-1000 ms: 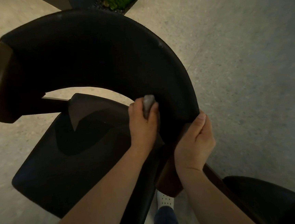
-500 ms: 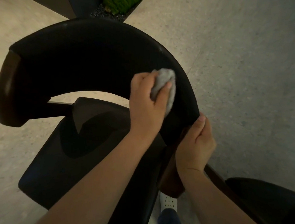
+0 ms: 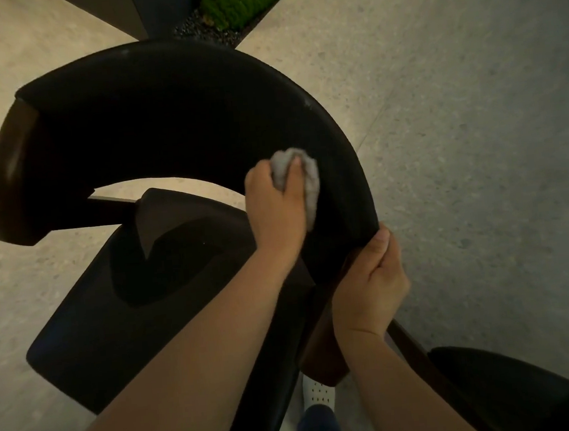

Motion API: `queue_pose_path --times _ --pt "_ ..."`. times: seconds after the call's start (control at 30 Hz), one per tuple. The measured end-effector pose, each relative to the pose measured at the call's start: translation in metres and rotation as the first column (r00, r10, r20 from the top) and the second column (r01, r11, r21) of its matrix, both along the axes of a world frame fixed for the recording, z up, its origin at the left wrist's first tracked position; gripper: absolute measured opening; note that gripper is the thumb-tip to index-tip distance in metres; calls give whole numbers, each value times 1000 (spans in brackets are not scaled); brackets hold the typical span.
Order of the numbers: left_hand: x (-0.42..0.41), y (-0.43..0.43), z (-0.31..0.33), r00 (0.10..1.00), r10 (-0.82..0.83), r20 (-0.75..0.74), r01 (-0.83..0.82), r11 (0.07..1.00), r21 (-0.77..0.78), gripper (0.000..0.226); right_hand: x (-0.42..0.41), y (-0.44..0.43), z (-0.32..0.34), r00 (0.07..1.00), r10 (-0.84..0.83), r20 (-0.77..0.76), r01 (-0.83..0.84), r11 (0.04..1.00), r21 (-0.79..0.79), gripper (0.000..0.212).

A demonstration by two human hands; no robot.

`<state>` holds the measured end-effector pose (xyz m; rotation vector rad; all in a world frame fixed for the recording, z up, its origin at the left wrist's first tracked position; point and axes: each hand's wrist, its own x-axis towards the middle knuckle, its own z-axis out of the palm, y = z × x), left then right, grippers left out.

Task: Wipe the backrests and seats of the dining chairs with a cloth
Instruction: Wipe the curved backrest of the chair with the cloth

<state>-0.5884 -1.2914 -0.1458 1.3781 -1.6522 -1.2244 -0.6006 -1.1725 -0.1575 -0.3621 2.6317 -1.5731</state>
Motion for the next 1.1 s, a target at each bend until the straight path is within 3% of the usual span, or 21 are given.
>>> queue_pose_path --times 0.07,0.2,0.33,0.57,0.73,0.87,0.97,1.1 --pt "9 -2 -4 1000 27 13 -27 999 22 25 0 0 0 1000 -5 5 5 1000 1 46" --pt "-1 7 12 996 -70 -51 63 989 -133 31 0 2 1 1000 -4 19 5 1000 -11 42" --pt "-17 17 11 991 -77 109 109 941 -321 43 0 0 3 1000 -2 2 2 1000 -1 40" --pt "-15 11 -8 998 -30 64 45 970 -241 33 0 0 1 1000 -2 -7 2 1000 0 50" --pt "-8 10 -21 995 -29 95 40 992 -118 30 -1 0 1 1000 -10 9 10 1000 -17 43" --pt "3 16 -9 998 -54 -24 55 998 16 30 0 1 2 1000 -7 17 8 1000 -21 48" --pt "16 28 5 971 -159 -177 155 987 -40 19 0 0 2 1000 2 1 -2 999 -38 53" --pt "19 25 16 953 -264 -152 229 950 -211 21 -1 1 1 1000 3 2 -3 1000 1 49"
